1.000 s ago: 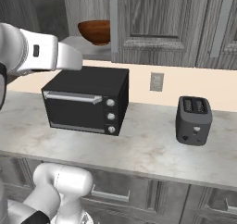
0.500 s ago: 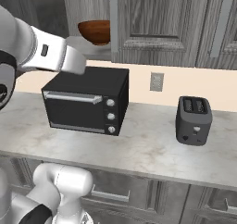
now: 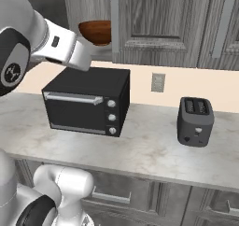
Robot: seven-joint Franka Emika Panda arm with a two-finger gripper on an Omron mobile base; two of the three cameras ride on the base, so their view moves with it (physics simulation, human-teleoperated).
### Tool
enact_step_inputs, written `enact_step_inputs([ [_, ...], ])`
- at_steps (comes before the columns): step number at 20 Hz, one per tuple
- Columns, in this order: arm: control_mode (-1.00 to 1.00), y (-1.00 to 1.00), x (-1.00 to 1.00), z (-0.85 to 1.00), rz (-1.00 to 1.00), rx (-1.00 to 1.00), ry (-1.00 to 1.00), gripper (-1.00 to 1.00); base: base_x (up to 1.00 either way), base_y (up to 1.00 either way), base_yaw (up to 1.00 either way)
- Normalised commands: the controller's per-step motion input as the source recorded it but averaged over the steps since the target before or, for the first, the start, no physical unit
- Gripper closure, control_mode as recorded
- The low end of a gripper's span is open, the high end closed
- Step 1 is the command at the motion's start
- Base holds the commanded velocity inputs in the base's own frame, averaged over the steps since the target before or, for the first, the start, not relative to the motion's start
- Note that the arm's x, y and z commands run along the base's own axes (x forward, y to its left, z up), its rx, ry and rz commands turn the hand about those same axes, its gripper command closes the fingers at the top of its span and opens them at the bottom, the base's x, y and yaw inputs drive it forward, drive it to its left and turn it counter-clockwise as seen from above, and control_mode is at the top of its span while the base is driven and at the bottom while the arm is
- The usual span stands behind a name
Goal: Move the bowls from the cabinet to the plates on the dining table.
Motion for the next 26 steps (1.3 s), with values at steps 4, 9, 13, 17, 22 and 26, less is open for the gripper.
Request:
enact_step_inputs([
  [4,-1.0,0.0,0.32,0.0,0.0,-0.02,0.0,-1.0,0.0,0.0,0.0],
  [9,-1.0,-0.05,0.21,0.0,0.0,0.0,0.0,-1.0,0.0,0.0,0.0],
  [13,-1.0,-0.09,0.13,0.0,0.0,0.0,0.0,-1.0,0.0,0.0,0.0],
  [17,-1.0,-0.19,0.12,0.0,0.0,0.0,0.0,-1.0,0.0,0.0,0.0],
  [22,-1.0,-0.12,0.16,0.0,0.0,0.0,0.0,-1.0,0.0,0.0,0.0],
  [26,-1.0,0.0,0.22,0.0,0.0,0.0,0.0,-1.0,0.0,0.0,0.0],
])
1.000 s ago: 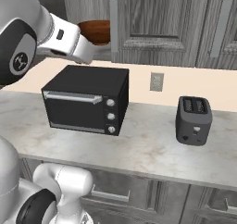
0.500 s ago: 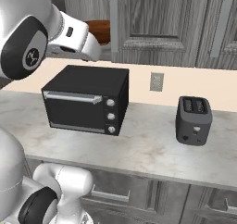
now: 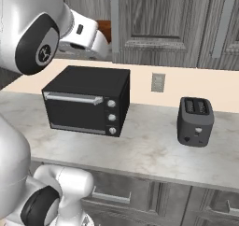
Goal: Move the bowls from the cabinet to the plates on the dining table.
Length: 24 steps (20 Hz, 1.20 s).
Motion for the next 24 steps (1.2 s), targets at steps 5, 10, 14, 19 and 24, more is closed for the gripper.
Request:
enact_step_inputs([
  [5,-1.0,0.0,0.38,0.0,0.01,0.0,0.0,-1.0,0.0,0.0,0.0],
  [10,-1.0,0.0,0.39,0.0,0.01,0.0,0.0,-1.0,0.0,0.0,0.0],
  [14,-1.0,0.0,0.3,0.0,0.02,0.0,0.0,-1.0,0.0,0.0,0.0],
  [19,-1.0,0.0,0.11,0.0,0.02,0.0,0.0,-1.0,0.0,0.0,0.0],
  [24,-1.0,0.0,0.07,0.0,0.01,0.0,0.0,-1.0,0.0,0.0,0.0],
])
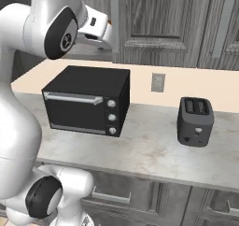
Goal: Move the bowls from the cabinet to the plates on the dining table.
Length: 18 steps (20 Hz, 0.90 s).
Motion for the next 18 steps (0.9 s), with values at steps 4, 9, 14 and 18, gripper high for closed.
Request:
enact_step_inputs([
  [4,-1.0,0.0,0.16,0.0,0.03,0.0,0.0,-1.0,0.0,0.0,0.0],
  [9,-1.0,-0.05,0.37,0.0,0.04,0.0,-0.03,-1.0,0.0,0.0,0.0],
  [14,-1.0,-0.12,0.17,0.0,0.01,0.0,-0.01,-1.0,0.0,0.0,0.0],
  [18,-1.0,-0.27,0.04,0.0,0.0,0.0,0.0,-1.0,0.0,0.0,0.0],
])
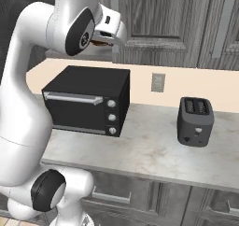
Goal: Move the bowls from the cabinet to the plates on the dining table.
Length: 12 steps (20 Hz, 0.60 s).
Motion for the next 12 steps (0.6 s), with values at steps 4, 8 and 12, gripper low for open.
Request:
enact_step_inputs([
  [4,-1.0,-0.11,0.06,0.0,0.0,0.0,0.0,-1.0,0.0,0.0,0.0],
  [8,-1.0,-0.03,0.36,0.0,0.0,0.0,0.0,-1.0,0.0,0.0,0.0],
  [12,-1.0,-0.04,0.39,0.0,0.0,0.0,0.0,-1.0,0.0,0.0,0.0],
])
